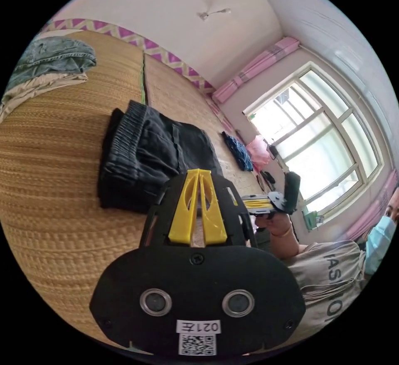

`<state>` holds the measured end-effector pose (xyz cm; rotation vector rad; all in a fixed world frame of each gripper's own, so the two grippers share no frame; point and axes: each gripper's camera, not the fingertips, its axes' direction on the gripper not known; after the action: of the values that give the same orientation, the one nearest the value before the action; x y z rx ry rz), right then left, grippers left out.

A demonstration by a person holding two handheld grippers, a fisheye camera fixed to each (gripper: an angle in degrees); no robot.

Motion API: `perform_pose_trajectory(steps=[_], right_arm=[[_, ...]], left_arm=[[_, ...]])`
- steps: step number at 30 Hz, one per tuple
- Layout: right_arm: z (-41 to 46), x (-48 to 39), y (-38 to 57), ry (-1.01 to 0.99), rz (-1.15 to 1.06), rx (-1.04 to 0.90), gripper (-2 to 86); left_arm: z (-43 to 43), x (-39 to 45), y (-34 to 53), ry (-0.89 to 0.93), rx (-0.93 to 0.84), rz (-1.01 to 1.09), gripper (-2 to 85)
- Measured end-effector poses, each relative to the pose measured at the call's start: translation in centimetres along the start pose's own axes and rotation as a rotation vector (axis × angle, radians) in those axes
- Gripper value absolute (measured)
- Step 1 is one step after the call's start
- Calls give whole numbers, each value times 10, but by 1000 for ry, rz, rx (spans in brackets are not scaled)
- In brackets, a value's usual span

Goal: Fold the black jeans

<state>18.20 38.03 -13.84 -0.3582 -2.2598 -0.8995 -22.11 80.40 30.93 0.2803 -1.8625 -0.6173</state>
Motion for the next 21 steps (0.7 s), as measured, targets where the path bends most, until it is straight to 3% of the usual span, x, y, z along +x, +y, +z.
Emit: perform_pose_trajectory(steps=[3, 8, 10, 14, 16, 21], right_arm=[[26, 44, -27, -187, 50, -69, -7], [109, 124, -53, -821, 141, -198, -7], [142, 158, -44, -948, 240, -228, -8], [150, 193, -44, -932, 280, -240, -7], [152, 207, -45, -933, 298, -249, -8], [153, 232, -47, -928, 285, -242, -9]], left_arm=[[40, -7, 19, 129, -75, -79, -10], [109, -57, 61, 332, -178, -290, -9], [122, -108, 91, 396, -159, -493, -9], [130, -138, 111, 408, -167, -670, -9], [134, -155, 123, 506, -150, -787, -9], [139, -160, 131, 492, -159, -803, -9]])
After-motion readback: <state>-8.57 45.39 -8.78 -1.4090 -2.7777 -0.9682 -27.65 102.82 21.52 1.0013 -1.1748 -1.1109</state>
